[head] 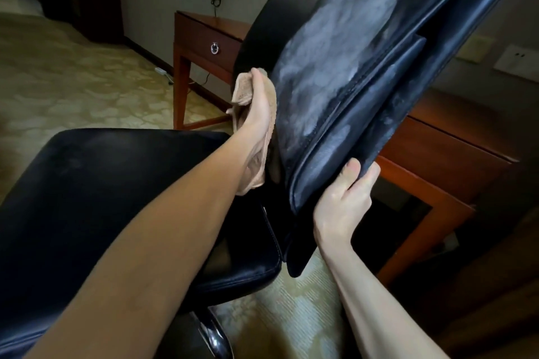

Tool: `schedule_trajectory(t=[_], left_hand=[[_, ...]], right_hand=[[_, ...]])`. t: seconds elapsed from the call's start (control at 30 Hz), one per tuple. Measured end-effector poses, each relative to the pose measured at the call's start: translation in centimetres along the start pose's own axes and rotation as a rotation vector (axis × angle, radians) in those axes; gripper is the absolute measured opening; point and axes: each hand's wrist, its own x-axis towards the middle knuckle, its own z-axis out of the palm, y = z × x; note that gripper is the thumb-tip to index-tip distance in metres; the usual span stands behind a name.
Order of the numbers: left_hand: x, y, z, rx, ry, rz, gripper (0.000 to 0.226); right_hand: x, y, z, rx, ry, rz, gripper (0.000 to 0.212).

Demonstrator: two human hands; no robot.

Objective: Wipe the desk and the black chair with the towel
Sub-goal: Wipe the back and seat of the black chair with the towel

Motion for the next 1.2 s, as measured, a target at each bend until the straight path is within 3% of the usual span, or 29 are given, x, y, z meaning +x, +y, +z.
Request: schedule_trajectory(t=[0.07, 0.17, 0.27, 0.37, 0.47, 0.57, 0.63, 0.7, 0.77, 0.93, 1.07, 1.17, 1.2], left_hand=[[-2.9, 1.5, 0.6, -0.010, -0.061, 0.001, 0.087], [-6.0, 0.5, 0.8, -0.157, -0.117, -0.023, 0.097], [-9.1, -0.5, 0.4, -0.121, -0.138, -0.068, 0.108], [-15.0, 0.2, 0.8, -0.212, -0.210, -0.078, 0.089], [-18.5, -0.3, 0.6, -0.268, -0.151, -0.051, 0.074], [-21.0, -1.1, -0.2, -0.233, -0.003, 0.017, 0.083], [-22.4, -1.2, -1.6, -0.215, 0.088, 0.086, 0.063], [-24.2, 0.4, -2.6, -0.219, -0.013, 0.084, 0.085], [-23.7, 2.9, -3.9, -0.241, 0.007, 0.115, 0.092], [-14.9, 10.4, -4.4, -0.214, 0.150, 0.247, 0.067], [-9.4, 11.3, -0.5, -0.219, 0.009, 0.251, 0.071], [-6.9, 10.0, 2.8, -0.167, 0.047, 0.074, 0.050], [-6.9, 9.4, 3.2, -0.247, 0.047, 0.056, 0.042]], right_hand=[[-0.1, -0.1, 0.2, 0.021, 0.003, 0.033, 0.041], [-0.3, -0.3, 0.2, 0.011, 0.015, 0.038, 0.039], [-0.4, -0.7, 0.2, 0.019, 0.022, 0.041, 0.037], [-0.6, -1.2, 0.1, 0.017, 0.026, 0.050, 0.038], [-1.0, -1.6, -0.1, 0.027, 0.025, 0.058, 0.039], [-1.4, -2.0, -0.4, 0.030, 0.003, 0.060, 0.040], [-1.6, -2.1, -0.5, 0.032, 0.008, 0.051, 0.044], [-1.9, -2.2, -0.5, 0.033, 0.017, 0.044, 0.050], [-2.2, -2.4, -0.5, 0.036, 0.016, 0.046, 0.054], [-2.6, -2.8, -1.0, 0.040, -0.003, 0.068, 0.056], [-3.1, -3.1, -1.0, 0.027, 0.029, 0.040, 0.058], [-3.2, -3.0, -1.1, 0.022, 0.018, 0.059, 0.061], [-3.3, -3.0, -1.2, 0.024, 0.013, 0.055, 0.061]])
